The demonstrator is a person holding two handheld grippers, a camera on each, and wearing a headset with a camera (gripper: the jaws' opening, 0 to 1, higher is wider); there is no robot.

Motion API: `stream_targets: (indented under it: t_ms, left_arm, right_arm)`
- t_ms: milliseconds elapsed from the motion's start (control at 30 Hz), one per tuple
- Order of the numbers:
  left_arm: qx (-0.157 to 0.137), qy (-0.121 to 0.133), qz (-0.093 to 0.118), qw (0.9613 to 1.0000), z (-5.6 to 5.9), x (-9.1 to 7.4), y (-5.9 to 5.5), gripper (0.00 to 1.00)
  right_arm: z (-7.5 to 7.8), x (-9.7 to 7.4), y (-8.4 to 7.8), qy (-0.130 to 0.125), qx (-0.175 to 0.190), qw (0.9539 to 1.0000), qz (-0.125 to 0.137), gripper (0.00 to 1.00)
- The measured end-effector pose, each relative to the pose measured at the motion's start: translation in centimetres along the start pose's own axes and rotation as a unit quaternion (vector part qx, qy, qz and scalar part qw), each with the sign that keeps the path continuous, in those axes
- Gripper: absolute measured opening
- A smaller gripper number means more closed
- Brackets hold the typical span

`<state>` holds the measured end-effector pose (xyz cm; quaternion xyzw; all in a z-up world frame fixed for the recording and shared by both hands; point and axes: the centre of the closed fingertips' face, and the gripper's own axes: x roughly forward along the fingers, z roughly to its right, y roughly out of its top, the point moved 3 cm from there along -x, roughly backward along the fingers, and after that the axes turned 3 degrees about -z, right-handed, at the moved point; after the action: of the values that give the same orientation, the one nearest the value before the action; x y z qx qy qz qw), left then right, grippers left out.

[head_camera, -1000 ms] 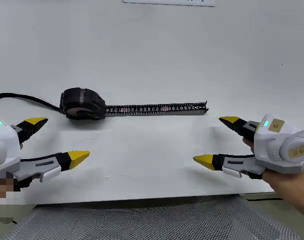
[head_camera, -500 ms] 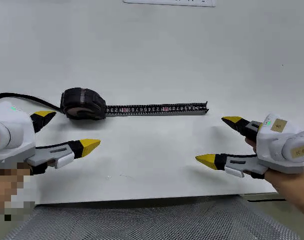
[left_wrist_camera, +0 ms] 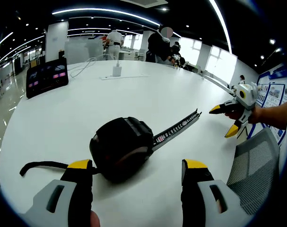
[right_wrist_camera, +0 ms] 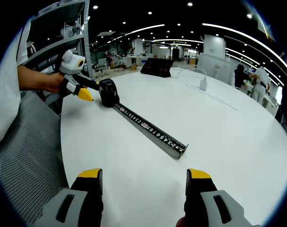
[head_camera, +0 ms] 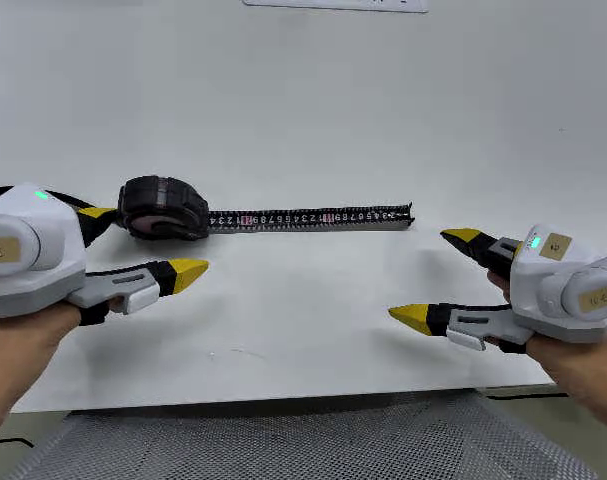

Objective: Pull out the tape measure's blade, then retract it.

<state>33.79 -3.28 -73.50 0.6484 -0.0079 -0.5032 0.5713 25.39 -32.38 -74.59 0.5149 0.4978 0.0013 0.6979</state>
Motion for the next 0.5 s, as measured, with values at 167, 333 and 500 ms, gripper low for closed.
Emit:
stream_targets:
  t_ms: [167, 333, 500]
  left_arm:
    - [-0.009, 0.004, -0.001, 1.0000, 0.03, 0.55, 0.18, 0.74]
    - [-0.013, 0.010, 0.002, 0.9999, 0.13, 0.62, 0.22, 0.75]
    - [-0.026, 0.025, 0.004, 0.9993, 0.05, 0.83, 0.45, 0.73]
  right_arm:
    - [0.11, 0.01, -0.02, -0.002, -0.003, 1.0000, -0.002, 0.69]
    - [0.08, -0.05, 0.08, -0.003, -0.002, 1.0000, 0.000, 0.68]
    - [0.25, -0.02, 0.08, -0.004, -0.002, 1.0000, 0.000, 0.68]
